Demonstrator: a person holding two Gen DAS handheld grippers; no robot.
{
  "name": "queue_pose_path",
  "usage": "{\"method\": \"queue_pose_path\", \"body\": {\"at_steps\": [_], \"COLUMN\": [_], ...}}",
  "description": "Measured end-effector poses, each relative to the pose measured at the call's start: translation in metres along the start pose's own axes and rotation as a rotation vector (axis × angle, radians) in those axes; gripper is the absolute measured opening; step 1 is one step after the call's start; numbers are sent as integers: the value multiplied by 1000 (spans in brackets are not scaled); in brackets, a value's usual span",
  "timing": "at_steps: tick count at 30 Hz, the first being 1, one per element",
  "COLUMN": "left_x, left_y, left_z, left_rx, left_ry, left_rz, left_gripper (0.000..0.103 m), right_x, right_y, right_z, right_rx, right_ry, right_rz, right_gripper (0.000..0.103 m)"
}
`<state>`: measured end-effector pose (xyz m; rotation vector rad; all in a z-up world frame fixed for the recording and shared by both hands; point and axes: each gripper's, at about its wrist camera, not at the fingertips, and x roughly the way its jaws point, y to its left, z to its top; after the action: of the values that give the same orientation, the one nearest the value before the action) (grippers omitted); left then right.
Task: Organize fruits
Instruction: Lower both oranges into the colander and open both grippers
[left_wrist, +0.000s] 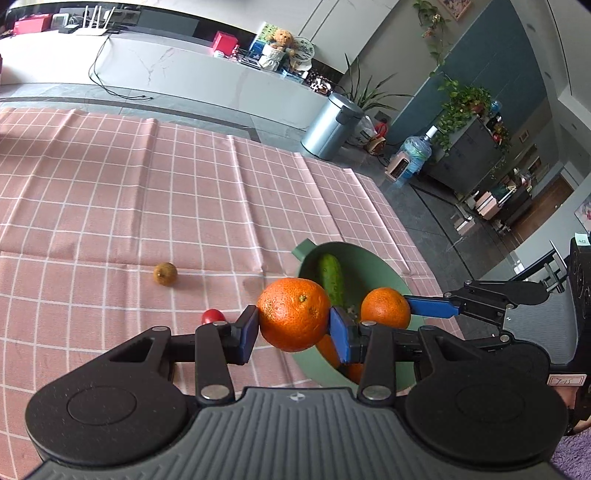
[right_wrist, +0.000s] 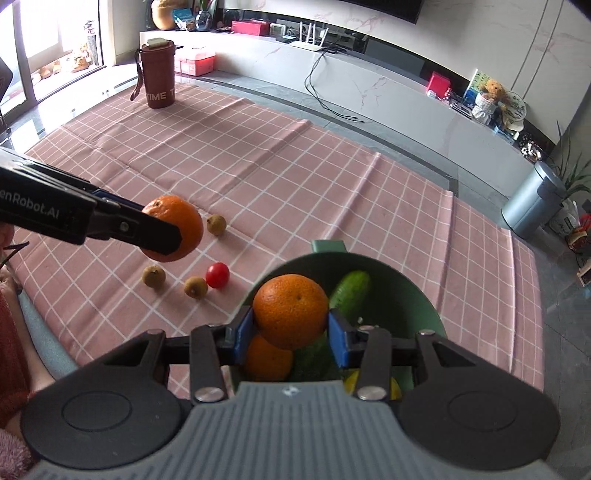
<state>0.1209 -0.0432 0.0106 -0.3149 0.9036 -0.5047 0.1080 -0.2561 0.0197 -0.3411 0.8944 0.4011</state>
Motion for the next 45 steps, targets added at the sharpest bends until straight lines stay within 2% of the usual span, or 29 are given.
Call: {"method": "queue_pose_path", "body": {"at_steps": [6,10,13,20,28,32,36,39,45], "left_x": [30,54,68,101,117,120,127,134,124], "left_y": [-38,-59,-68,-86,-110,-110,-110,-108,-106], "left_z": [-6,-4,2,2,-5,-1,-2,-5,-9], "left_rx": [92,168,213,359,493,493,521,542,542], "left_ry": [62,103,132,243,285,296,320,319,305], "left_rz": [4,65,105,251,400,413,438,459,429], "left_gripper": [47,47,47,47,48,49,58,58,63], "right_x": [-10,-7,-2,25,62,79,88,95,100], "right_y": [-38,-52,-56,-69,-79,-76,-69,-71,-76], "right_z": [-40,-54,-52,-33,-17,-8,-7,-8,-10], "right_rx": [84,110,91,53,-17,-75,-162,-149,-126], "right_ry": [33,37,30,20,97,153,187,191,187], "right_rz": [-35,-13,-11,11,28,40,40,51,78], "right_gripper": [40,40,40,40,40,40,41,41,41]}}
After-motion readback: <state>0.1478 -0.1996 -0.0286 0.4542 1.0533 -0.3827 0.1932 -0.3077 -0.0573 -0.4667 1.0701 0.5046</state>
